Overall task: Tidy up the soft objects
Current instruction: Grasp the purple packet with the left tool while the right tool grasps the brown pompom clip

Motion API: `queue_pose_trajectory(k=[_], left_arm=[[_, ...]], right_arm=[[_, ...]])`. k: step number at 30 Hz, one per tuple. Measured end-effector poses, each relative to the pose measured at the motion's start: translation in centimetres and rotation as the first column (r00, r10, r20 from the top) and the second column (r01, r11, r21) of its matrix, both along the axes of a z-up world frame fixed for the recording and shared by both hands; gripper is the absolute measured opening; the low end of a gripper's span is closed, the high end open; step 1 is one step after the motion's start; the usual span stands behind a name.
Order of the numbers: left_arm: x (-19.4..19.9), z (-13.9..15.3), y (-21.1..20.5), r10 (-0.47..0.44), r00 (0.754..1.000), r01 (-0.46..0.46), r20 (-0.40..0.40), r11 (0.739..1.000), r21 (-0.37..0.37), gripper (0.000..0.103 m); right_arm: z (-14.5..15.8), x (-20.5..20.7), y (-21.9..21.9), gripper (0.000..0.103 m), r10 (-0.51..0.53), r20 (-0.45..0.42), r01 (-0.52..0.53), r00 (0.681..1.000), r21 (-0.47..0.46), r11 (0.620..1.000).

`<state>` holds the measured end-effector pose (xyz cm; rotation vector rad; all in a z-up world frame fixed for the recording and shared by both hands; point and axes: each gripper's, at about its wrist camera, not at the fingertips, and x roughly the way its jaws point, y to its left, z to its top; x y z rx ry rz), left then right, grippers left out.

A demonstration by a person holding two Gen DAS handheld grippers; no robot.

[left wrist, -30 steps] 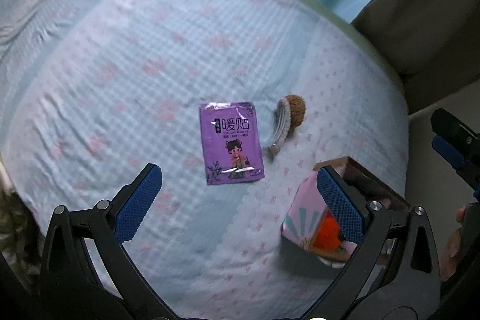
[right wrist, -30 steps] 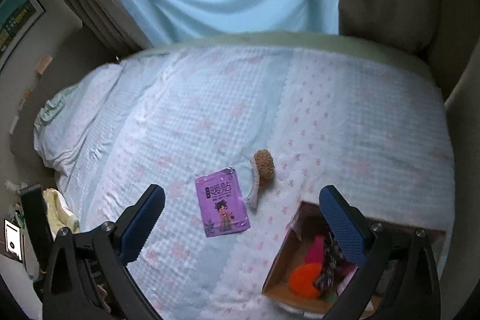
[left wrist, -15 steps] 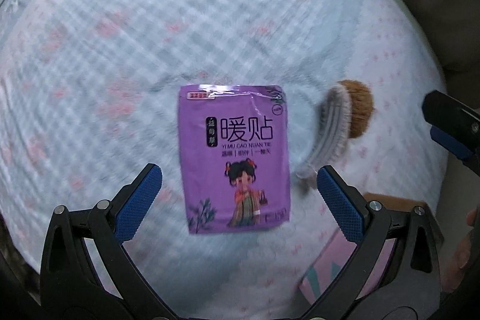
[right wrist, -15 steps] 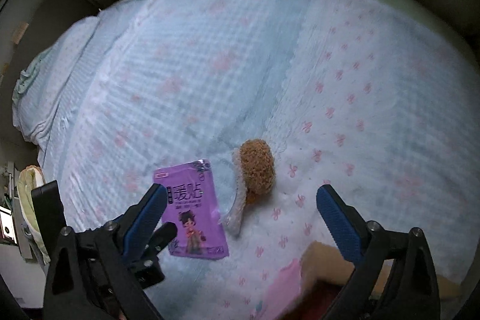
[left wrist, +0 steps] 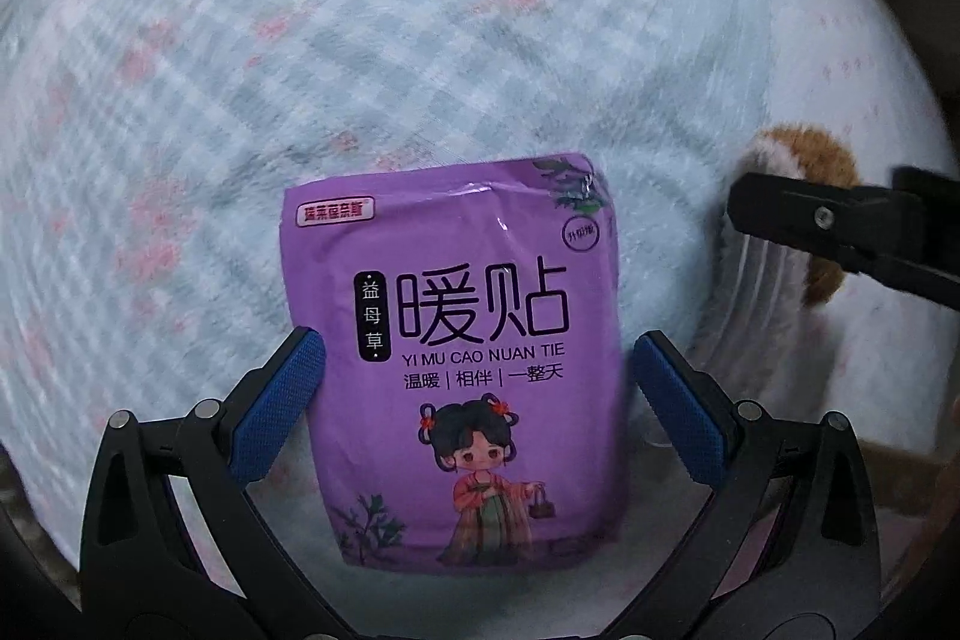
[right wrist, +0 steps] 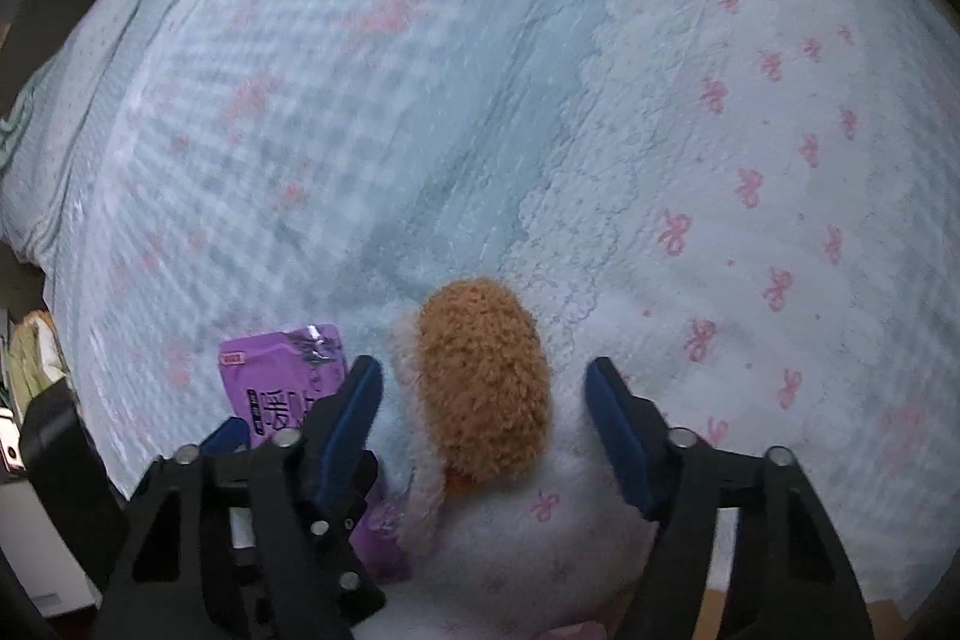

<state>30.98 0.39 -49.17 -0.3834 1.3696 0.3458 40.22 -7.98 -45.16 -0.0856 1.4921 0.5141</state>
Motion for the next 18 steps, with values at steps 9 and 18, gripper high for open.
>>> queue_pose_trajectory(k=[9,18], left_arm=[[-0.5,0.8,-1.0,-0.082,0.996,0.081,0.036,0.996,0.048,0.074],[-2.5,3.2,1.9,-0.061,0.992,0.062,0.111,0.998,-0.006,0.042]], right_arm=[[-1.2,-1.0,1.0,0.033,0.053,0.015,-0.052,0.998,-0.019,0.998],[-0.4,-1.9,0.5,0.033,0.033,0.022,-0.034,0.999,0.031,0.999]])
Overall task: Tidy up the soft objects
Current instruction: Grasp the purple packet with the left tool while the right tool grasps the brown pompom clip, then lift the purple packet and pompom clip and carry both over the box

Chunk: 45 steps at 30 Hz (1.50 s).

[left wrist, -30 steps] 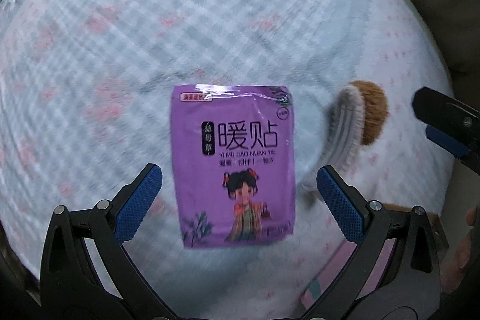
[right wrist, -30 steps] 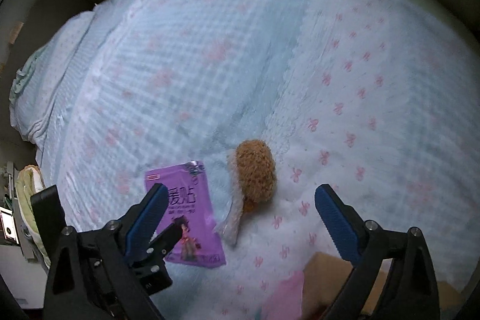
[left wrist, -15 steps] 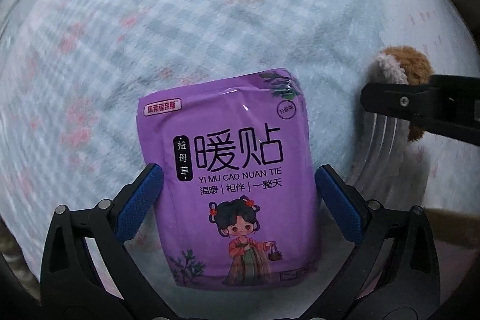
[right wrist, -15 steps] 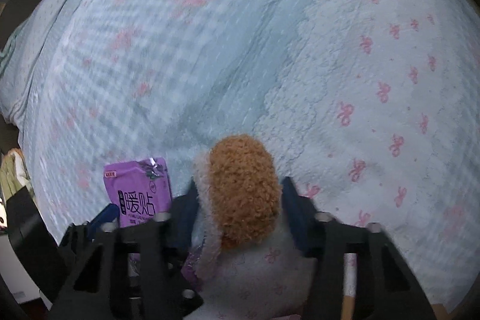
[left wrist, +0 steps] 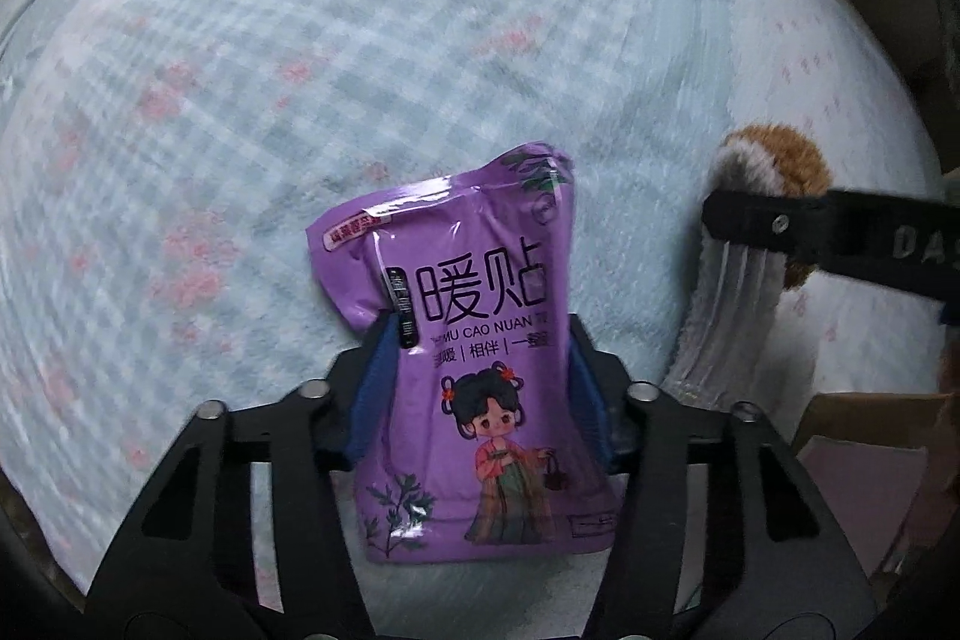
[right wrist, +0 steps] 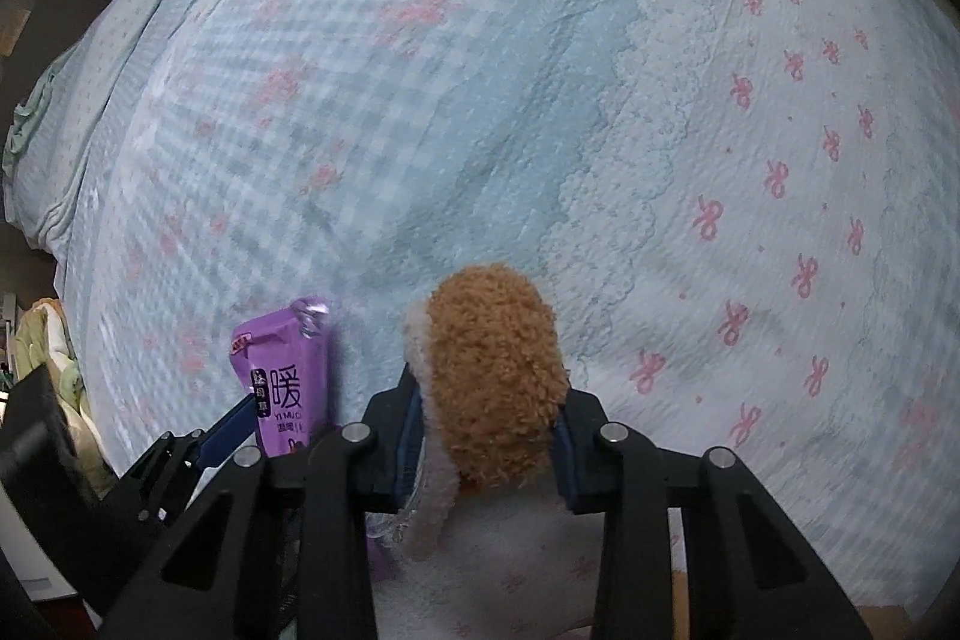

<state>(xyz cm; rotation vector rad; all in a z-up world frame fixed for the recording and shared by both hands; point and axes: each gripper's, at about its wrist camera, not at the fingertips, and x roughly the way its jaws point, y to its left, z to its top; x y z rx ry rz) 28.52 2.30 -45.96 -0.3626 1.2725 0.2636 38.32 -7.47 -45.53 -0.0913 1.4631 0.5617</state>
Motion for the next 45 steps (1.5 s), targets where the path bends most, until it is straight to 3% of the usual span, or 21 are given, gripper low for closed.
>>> queue_pose_trajectory(k=[1,4,13,18,27,37,45], left_arm=[[-0.2,0.4,0.0,-0.001,1.0,0.001,0.012,1.0,-0.003,0.036],[-0.4,0.9,0.5,-0.011,1.0,0.011,0.023,1.0,-0.012,0.029],[-2.1,3.0,2.8,0.033,0.998,-0.03,0.059,0.998,-0.049,0.027],[-2.9,7.0,3.6,0.024,0.993,-0.019,0.116,0.999,-0.045,0.027],[-3.6,18.1,2.1,-0.059,0.962,0.064,0.268,0.998,-0.007,0.027],[-6.4,30.0,-4.4,-0.22,0.889,0.228,0.401,0.973,0.029,0.027],[-9.7,33.5,-12.0,-0.34,0.837,0.376,0.428,0.927,0.002,0.027]], right_arm=[[0.0,-0.1,-0.1,0.033,0.0,-0.001,0.0,1.0,0.0,1.0],[0.2,-0.4,-0.2,0.033,-0.002,-0.004,0.002,1.0,0.007,1.0],[1.4,-0.5,-0.2,0.033,-0.009,0.012,0.009,1.0,0.027,1.0],[3.5,-0.7,-0.4,0.033,-0.024,0.042,0.022,0.999,0.04,0.999],[13.0,-2.8,-3.3,0.033,-0.1,0.16,0.085,0.982,0.097,0.992],[24.7,-10.0,-9.7,0.033,-0.236,0.296,0.199,0.926,0.152,0.968],[29.8,-16.5,-16.8,0.033,-0.363,0.346,0.32,0.865,0.177,0.931]])
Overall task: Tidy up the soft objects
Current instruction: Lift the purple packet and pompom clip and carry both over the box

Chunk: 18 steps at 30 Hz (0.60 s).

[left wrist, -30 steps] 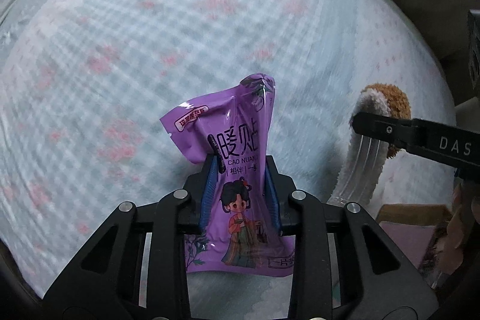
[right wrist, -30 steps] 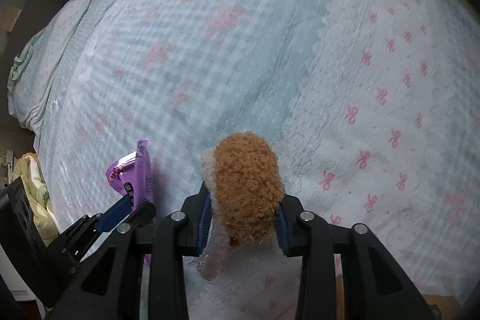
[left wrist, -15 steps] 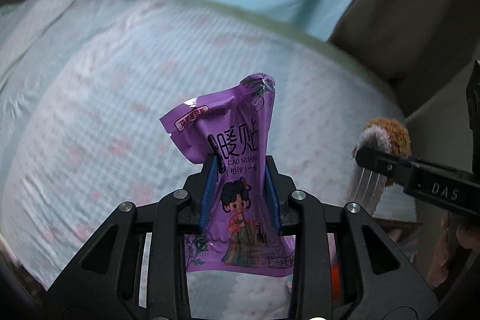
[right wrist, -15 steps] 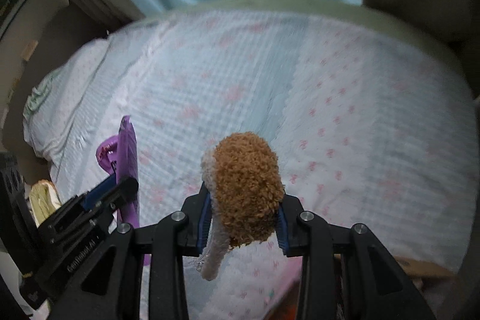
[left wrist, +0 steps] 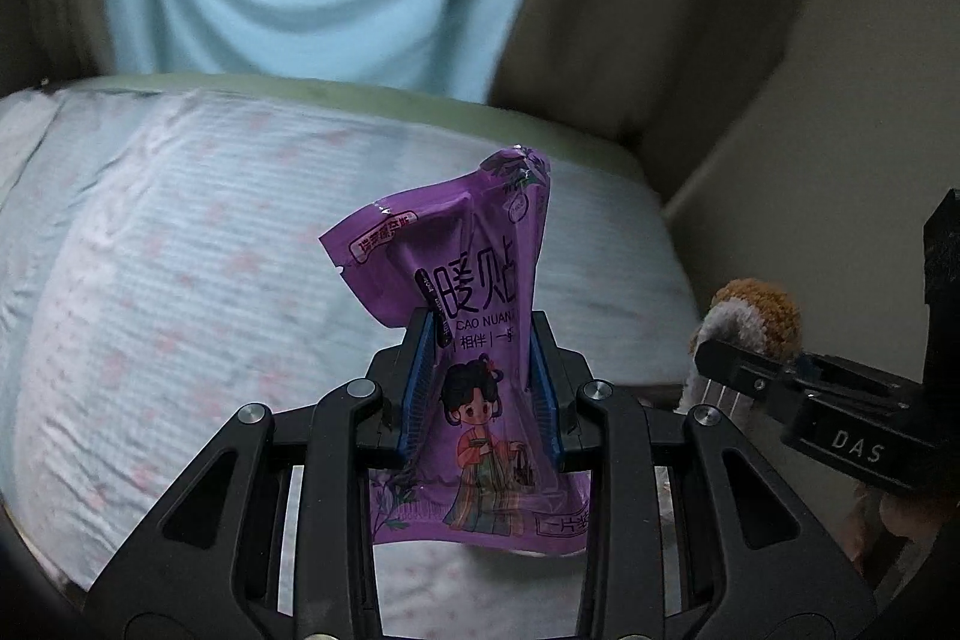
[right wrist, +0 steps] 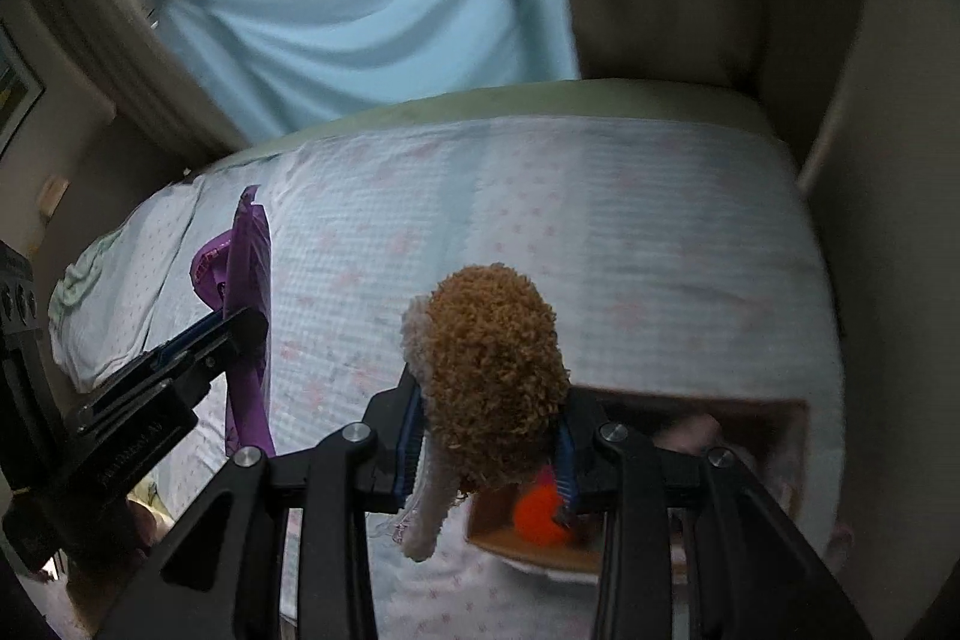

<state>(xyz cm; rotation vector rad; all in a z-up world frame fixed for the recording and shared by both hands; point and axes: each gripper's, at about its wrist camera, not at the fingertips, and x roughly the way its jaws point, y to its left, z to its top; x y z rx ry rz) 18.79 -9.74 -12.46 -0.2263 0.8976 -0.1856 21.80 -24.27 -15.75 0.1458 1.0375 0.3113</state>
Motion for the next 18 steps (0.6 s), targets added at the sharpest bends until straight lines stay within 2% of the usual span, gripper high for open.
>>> queue_pose_trajectory(k=[3,9,18], left_arm=[[-0.9,0.1,-2.6,-0.058,0.998,0.058,-0.016,0.998,-0.001,0.027],[-2.3,-1.2,-7.8,-0.181,0.982,0.182,-0.061,0.983,0.004,0.027],[-1.0,-7.0,-11.8,-0.287,0.941,0.293,-0.181,0.956,0.01,0.027]], right_arm=[[0.7,-2.4,-2.7,0.033,-0.055,0.0,0.055,0.999,-0.015,0.998],[0.0,-6.2,-8.3,0.033,-0.167,-0.035,0.165,0.985,-0.058,0.985],[-3.9,-9.1,-14.9,0.033,-0.339,-0.124,0.335,0.932,-0.052,0.941]])
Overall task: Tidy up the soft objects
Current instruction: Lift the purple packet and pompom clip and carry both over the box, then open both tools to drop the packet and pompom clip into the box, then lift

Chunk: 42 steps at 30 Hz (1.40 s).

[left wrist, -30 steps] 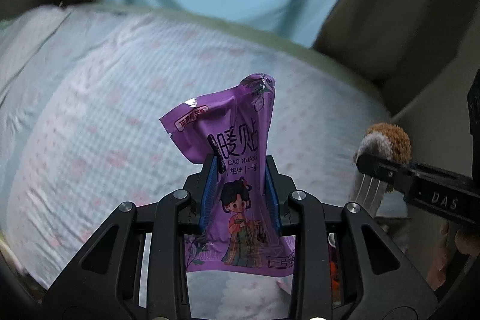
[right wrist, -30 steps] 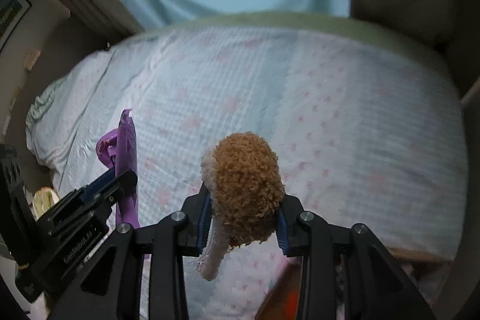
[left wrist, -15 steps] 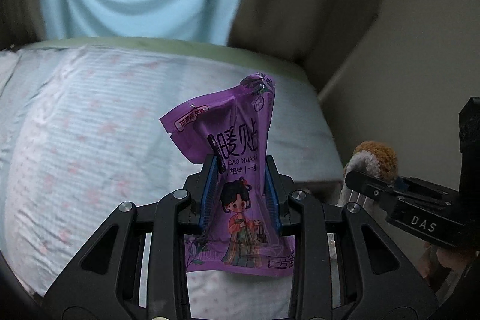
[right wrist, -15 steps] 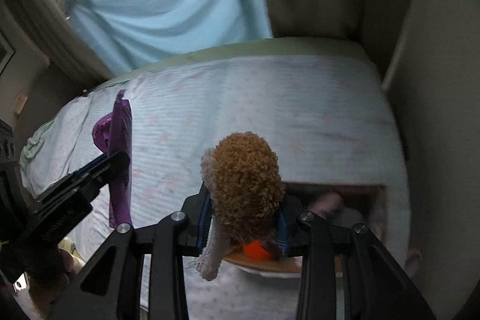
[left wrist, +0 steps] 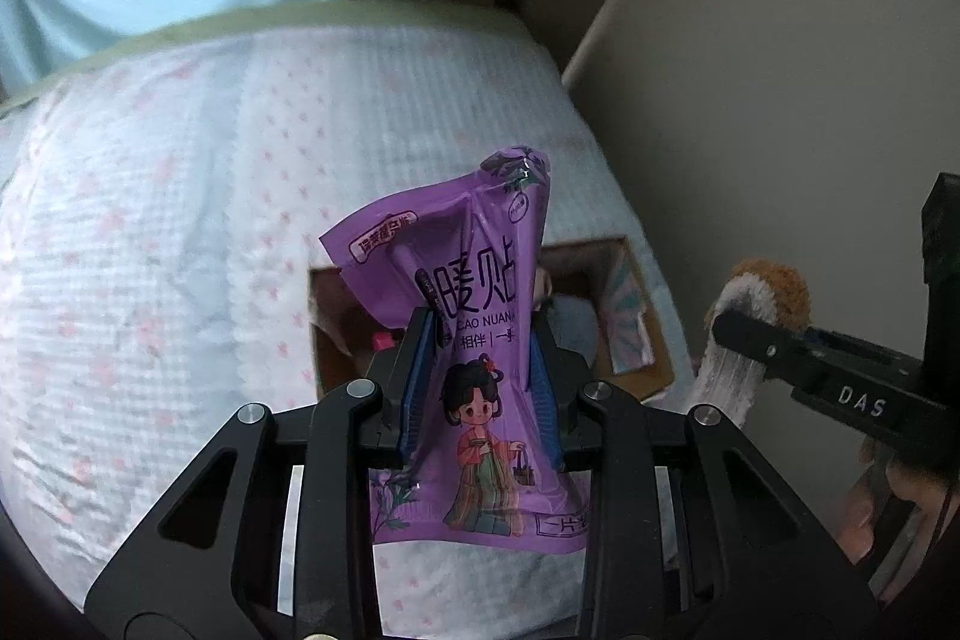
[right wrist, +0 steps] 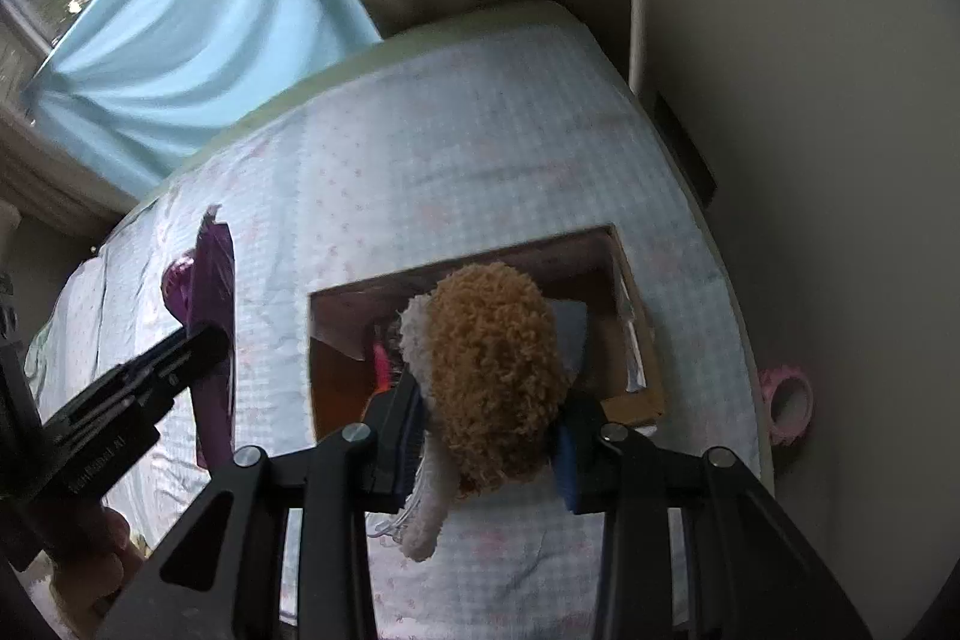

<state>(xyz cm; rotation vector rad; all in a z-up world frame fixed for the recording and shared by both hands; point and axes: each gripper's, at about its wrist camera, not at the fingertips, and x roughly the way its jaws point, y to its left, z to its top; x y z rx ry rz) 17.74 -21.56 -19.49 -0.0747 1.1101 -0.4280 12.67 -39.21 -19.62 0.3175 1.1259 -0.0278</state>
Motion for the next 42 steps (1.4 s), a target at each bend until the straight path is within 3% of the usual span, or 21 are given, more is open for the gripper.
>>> queue_pose_trajectory(k=[6,8,9,10,11,12,13,14,22,30,36,42], left_arm=[[2.9,-5.6,-2.3,-0.065,0.994,0.071,-0.093,0.995,0.069,0.03],[3.8,-7.6,-2.9,-0.087,0.989,0.099,-0.116,0.989,0.108,0.047],[4.0,-8.4,-3.1,-0.093,0.988,0.108,-0.125,0.986,0.123,0.069],[4.2,-9.0,-3.2,-0.099,0.987,0.115,-0.129,0.985,0.125,0.097],[4.3,-9.8,-3.1,-0.106,0.986,0.122,-0.13,0.985,0.122,0.102],[4.3,-10.3,-3.0,-0.107,0.986,0.122,-0.126,0.985,0.121,0.103],[4.1,-10.8,-2.7,-0.105,0.987,0.121,-0.125,0.985,0.124,0.103],[3.8,-11.3,-2.2,-0.108,0.987,0.121,-0.12,0.987,0.107,0.103],[2.1,-13.6,1.9,-0.035,0.986,0.056,-0.161,0.99,0.129,0.103],[2.5,-13.6,3.8,0.0,0.986,0.019,-0.164,0.993,0.114,0.103],[1.7,-10.1,4.8,0.015,0.992,-0.002,-0.129,0.995,0.101,0.103],[0.4,-4.7,6.8,0.046,0.998,-0.042,-0.049,0.996,0.081,0.103]], right_arm=[[-4.0,2.0,-1.7,0.033,-0.034,-0.064,0.036,0.997,0.034,0.999],[-5.6,2.9,-2.0,0.035,-0.035,-0.092,0.039,0.995,0.04,0.998],[-6.4,3.1,-2.0,0.038,-0.036,-0.104,0.041,0.994,0.042,0.998],[-7.3,3.6,-2.3,0.044,-0.037,-0.118,0.043,0.992,0.044,0.998],[-8.4,4.3,-2.4,0.057,-0.041,-0.131,0.046,0.991,0.041,0.998],[-9.3,4.7,-2.5,0.068,-0.041,-0.14,0.047,0.989,0.04,0.998],[-10.3,5.1,-2.8,0.093,-0.04,-0.142,0.047,0.989,0.044,0.998],[-11.3,5.6,-3.0,0.103,-0.044,-0.143,0.051,0.989,0.047,0.998],[-15.4,6.3,-3.8,0.103,-0.056,-0.195,0.057,0.979,0.003,0.998],[-15.0,5.4,-3.5,0.103,-0.079,-0.189,0.084,0.979,0.017,0.996],[-13.7,5.1,-2.9,0.103,-0.093,-0.162,0.097,0.982,0.015,0.995],[-9.3,3.7,-1.5,0.103,-0.086,-0.095,0.087,0.992,0.012,0.996]])
